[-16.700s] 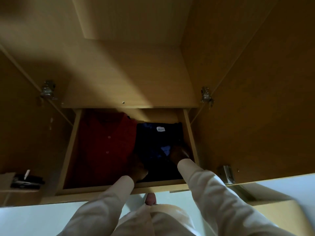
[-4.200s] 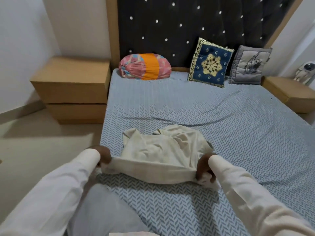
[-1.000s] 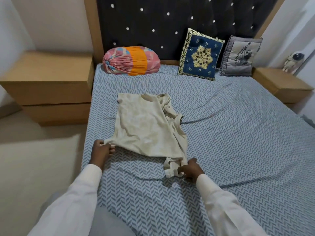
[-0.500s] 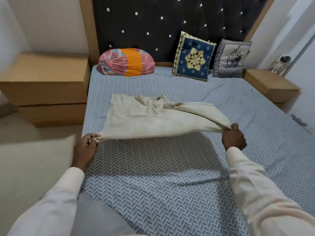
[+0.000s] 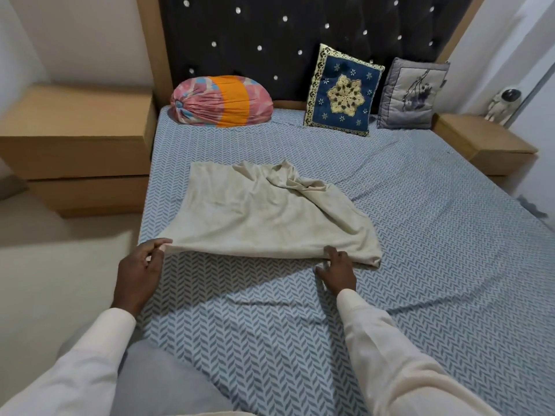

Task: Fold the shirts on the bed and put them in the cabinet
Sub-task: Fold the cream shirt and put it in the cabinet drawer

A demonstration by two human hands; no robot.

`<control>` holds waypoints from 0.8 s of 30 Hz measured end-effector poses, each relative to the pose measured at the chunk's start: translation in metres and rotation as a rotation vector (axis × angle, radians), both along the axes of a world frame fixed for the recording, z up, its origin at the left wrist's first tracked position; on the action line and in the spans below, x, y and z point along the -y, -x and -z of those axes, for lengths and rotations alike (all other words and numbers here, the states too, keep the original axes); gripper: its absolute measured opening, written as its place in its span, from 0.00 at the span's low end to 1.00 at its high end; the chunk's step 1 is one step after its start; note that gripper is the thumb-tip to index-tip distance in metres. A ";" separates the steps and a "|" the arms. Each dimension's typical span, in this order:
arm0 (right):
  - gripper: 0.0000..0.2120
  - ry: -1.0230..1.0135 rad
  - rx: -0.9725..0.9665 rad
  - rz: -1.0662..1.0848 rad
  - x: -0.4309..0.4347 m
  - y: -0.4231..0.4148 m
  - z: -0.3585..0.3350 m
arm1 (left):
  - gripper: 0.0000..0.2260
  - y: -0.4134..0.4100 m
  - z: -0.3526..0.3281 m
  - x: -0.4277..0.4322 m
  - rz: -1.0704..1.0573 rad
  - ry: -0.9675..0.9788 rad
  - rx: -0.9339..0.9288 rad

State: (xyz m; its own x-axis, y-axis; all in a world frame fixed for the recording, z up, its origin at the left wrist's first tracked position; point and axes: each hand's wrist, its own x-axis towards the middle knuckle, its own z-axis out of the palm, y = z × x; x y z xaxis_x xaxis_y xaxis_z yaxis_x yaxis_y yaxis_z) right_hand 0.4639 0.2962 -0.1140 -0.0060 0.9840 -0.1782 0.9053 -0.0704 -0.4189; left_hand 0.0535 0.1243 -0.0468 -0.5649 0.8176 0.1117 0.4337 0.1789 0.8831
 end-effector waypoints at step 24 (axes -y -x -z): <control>0.10 0.156 0.050 -0.227 -0.080 -0.013 -0.110 | 0.09 0.008 -0.005 -0.008 -0.054 0.059 0.531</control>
